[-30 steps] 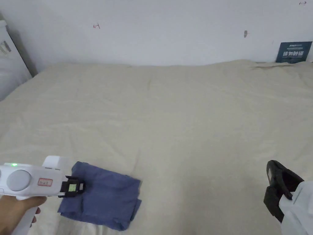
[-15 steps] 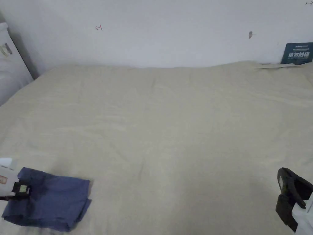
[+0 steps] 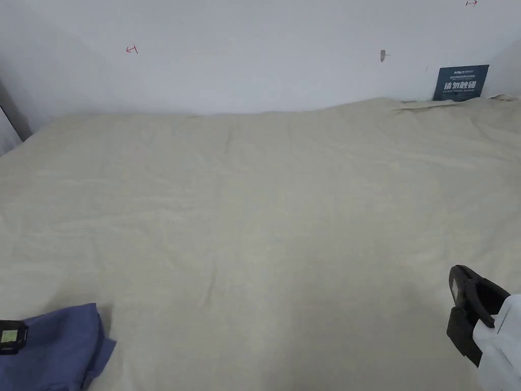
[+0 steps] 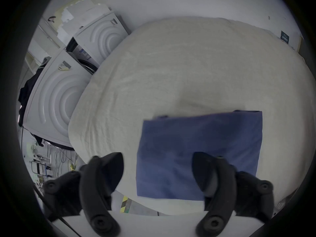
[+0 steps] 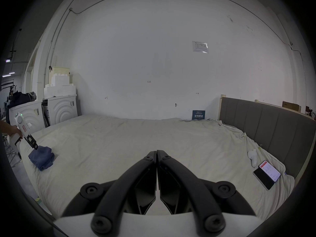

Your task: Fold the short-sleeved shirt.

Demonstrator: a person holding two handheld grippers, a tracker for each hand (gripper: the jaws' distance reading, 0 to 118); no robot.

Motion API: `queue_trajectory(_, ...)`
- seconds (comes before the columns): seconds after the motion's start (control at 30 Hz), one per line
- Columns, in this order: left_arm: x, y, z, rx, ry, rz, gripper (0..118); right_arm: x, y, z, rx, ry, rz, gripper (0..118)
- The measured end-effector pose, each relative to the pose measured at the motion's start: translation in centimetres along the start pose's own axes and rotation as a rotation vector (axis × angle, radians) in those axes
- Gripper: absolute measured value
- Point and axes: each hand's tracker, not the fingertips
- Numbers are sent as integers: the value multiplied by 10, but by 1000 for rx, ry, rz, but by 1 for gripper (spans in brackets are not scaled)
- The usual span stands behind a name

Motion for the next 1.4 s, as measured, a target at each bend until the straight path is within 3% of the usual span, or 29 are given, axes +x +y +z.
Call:
queue_trajectory(0.2, 8, 1, 56, 187, -64, 105, 98, 6, 17, 3, 25, -5, 4, 0)
queue_trajectory(0.43, 22, 0, 133, 528, -212, 267, 99, 12, 46, 7, 77, -11, 27, 0)
queue_trajectory(0.6, 38, -5, 183, 712, -333, 357, 111, 18, 62, 12, 112, -14, 29, 0)
queue_trajectory(0.83, 85, -21, 243, 946, -362, 270, 118, 25, 76, 19, 156, -19, 44, 0)
queue_trajectory(1.2, 172, -60, 259, 1027, -380, 147, 117, 34, 79, 26, 177, -36, 20, 0)
queue_trajectory(1.27, 188, -68, 257, 1022, -397, 119, 104, 36, 78, 27, 174, -38, 16, 0)
queue_trajectory(1.37, 217, -82, 257, 1057, -400, 98, 39, 38, 76, 29, 172, -43, 5, 0)
queue_trajectory(1.4, 227, -83, 257, 1052, -383, 93, 39, 39, 75, 29, 171, -43, 3, 0)
